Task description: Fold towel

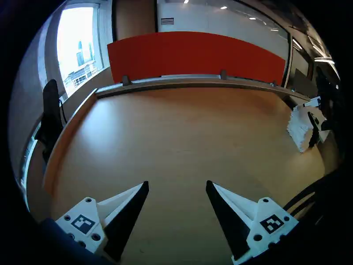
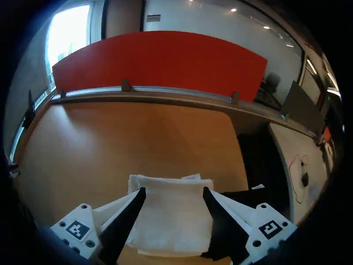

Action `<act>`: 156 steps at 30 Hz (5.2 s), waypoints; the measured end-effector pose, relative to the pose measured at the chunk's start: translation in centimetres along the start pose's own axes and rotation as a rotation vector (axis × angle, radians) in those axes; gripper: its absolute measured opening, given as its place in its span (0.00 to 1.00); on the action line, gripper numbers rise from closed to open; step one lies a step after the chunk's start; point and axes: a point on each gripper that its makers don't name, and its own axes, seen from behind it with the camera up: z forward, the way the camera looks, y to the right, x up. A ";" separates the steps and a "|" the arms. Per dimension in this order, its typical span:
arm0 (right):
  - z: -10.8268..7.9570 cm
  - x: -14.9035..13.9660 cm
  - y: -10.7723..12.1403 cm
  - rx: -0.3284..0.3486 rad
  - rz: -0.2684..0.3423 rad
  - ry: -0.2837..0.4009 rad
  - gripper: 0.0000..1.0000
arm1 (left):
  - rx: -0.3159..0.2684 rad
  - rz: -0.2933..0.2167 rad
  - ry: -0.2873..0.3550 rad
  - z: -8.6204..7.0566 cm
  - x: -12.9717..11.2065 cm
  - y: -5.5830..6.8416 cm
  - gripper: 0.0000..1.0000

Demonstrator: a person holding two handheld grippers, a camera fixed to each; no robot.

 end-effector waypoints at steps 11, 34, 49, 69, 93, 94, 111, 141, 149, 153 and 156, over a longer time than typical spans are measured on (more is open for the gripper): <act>1.9 -1.0 0.1 0.000 0.009 -0.022 1.00 | 0.013 -0.004 -0.015 -0.2 -0.8 -0.4 0.97; 5.9 -2.7 0.4 0.002 0.003 -0.079 1.00 | 0.047 -0.004 -0.046 -1.4 -2.6 -1.2 0.97; 4.3 -2.0 0.2 0.006 0.002 -0.057 1.00 | 0.039 -0.009 -0.037 -1.2 -2.3 -0.8 0.97; 0.3 -0.7 -0.4 -0.020 0.052 0.042 1.00 | 0.011 -0.013 0.008 -0.7 -0.4 -0.8 0.97; -8.1 3.9 -1.2 -0.105 0.176 0.454 1.00 | 0.001 0.001 0.085 -0.8 3.5 -1.7 0.96; -8.3 3.9 -1.2 -0.108 0.180 0.465 1.00 | 0.001 0.001 0.087 -0.9 3.6 -1.6 0.96; -13.2 6.3 -1.5 -0.176 0.170 0.630 1.00 | 0.033 0.002 0.211 -1.7 8.4 -3.1 0.97; -18.6 8.6 -2.8 -0.265 0.129 0.779 1.00 | 0.124 -0.067 0.548 -5.5 20.4 -6.9 0.96; -18.6 9.1 -4.6 -0.250 0.120 0.777 1.00 | 0.128 -0.066 0.587 -5.6 21.9 -7.0 0.96; -18.9 10.1 -6.5 -0.231 0.120 0.787 1.00 | 0.125 -0.064 0.604 -5.5 22.4 -7.0 0.96; -19.0 10.8 -8.3 -0.213 0.124 0.798 1.00 | 0.120 -0.063 0.615 -5.4 22.8 -7.0 0.96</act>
